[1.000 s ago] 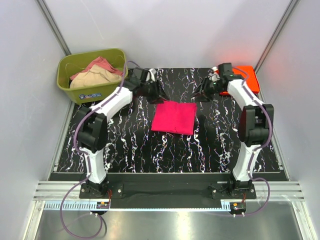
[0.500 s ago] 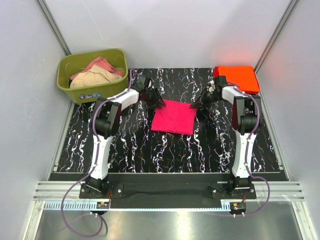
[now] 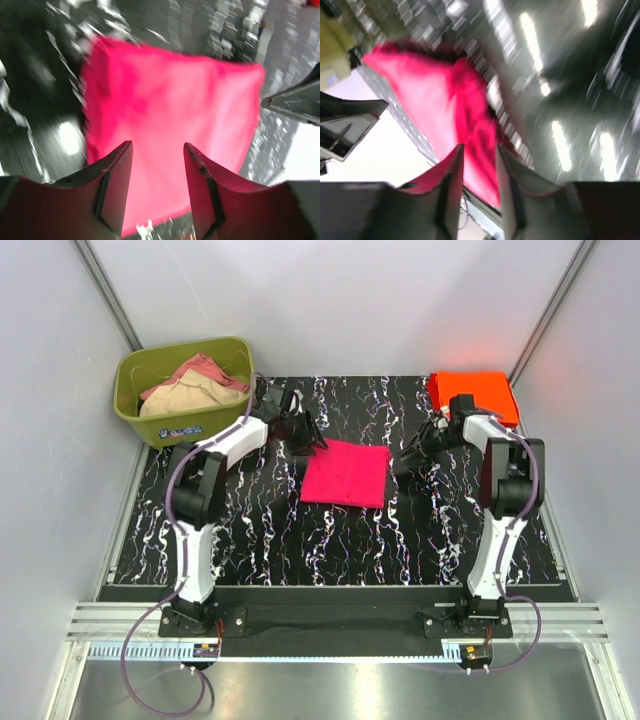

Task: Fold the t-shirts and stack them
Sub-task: Fold the tshirt

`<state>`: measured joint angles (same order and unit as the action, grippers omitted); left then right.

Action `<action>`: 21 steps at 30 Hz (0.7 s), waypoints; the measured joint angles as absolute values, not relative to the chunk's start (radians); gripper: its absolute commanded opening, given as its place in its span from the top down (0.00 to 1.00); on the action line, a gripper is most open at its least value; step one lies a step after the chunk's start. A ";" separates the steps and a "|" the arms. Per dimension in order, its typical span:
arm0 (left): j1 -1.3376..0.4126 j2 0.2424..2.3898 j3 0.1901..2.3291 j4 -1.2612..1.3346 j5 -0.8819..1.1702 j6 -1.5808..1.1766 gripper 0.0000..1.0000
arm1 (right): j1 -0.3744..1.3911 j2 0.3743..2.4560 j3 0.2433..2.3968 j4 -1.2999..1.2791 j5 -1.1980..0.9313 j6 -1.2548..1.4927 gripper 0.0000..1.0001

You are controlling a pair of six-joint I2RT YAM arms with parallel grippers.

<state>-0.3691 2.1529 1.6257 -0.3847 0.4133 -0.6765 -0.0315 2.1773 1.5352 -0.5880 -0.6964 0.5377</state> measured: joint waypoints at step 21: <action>-0.831 1.570 0.711 0.228 0.043 -1.403 0.13 | -0.020 1.550 1.167 -0.690 -0.638 0.520 0.16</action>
